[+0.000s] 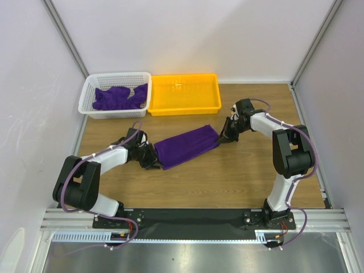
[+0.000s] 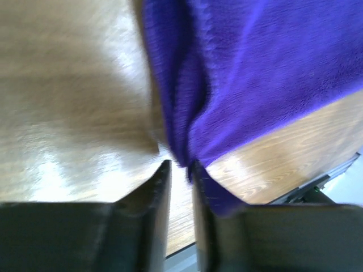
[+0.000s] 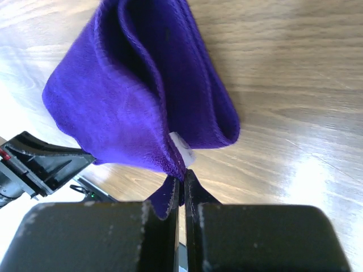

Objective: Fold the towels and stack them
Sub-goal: Fold the towel

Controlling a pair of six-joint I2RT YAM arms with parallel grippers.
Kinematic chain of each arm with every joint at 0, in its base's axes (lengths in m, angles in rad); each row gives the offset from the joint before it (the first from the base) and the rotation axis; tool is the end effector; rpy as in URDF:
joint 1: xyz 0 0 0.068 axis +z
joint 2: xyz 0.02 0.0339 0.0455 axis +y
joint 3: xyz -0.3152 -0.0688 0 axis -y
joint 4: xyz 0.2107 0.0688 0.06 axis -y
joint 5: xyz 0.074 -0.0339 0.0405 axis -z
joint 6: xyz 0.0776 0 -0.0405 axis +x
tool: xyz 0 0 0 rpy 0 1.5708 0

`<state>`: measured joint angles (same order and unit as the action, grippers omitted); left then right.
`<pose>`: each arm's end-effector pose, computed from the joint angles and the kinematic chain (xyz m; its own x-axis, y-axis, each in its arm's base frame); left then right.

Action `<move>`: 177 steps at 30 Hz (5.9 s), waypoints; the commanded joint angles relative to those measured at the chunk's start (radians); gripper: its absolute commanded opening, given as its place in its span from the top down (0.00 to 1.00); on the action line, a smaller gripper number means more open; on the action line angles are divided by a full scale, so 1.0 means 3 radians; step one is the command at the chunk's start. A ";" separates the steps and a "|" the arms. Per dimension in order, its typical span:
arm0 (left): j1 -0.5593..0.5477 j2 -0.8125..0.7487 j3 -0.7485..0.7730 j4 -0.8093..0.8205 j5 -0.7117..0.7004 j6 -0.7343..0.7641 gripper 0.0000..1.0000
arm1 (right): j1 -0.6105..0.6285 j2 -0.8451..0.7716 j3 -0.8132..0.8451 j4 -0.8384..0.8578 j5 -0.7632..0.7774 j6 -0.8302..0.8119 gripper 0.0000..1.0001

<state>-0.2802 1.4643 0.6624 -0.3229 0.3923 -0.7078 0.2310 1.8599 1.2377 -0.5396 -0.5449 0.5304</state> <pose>0.2215 -0.0946 0.1858 -0.9279 -0.3581 -0.1035 -0.2491 0.8023 -0.5425 0.3528 0.1243 0.2128 -0.9710 0.2160 -0.1025 0.1098 0.7836 0.6114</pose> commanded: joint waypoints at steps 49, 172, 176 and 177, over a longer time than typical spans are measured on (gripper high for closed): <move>-0.0488 -0.0264 -0.0792 0.0897 -0.0556 -0.0673 0.61 | 0.0186 -0.0023 0.0129 0.0060 0.0226 0.0016 1.00; -0.0043 -0.0126 -0.0296 0.0621 -0.0178 -0.0427 1.00 | -0.0228 0.0826 0.1248 -0.0559 0.0313 -0.0428 1.00; -0.0043 -0.0100 -0.0296 0.0621 -0.0208 -0.0407 1.00 | -0.0228 0.0846 0.1264 -0.0492 0.0308 -0.0408 1.00; -0.0043 -0.0090 -0.0291 0.0626 -0.0214 -0.0407 0.99 | -0.0228 0.0857 0.1274 -0.0487 0.0303 -0.0403 1.00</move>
<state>-0.2935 1.4273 0.5896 -0.1078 0.3695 -0.8410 0.1925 2.1361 1.5970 -0.7429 -0.5274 0.4278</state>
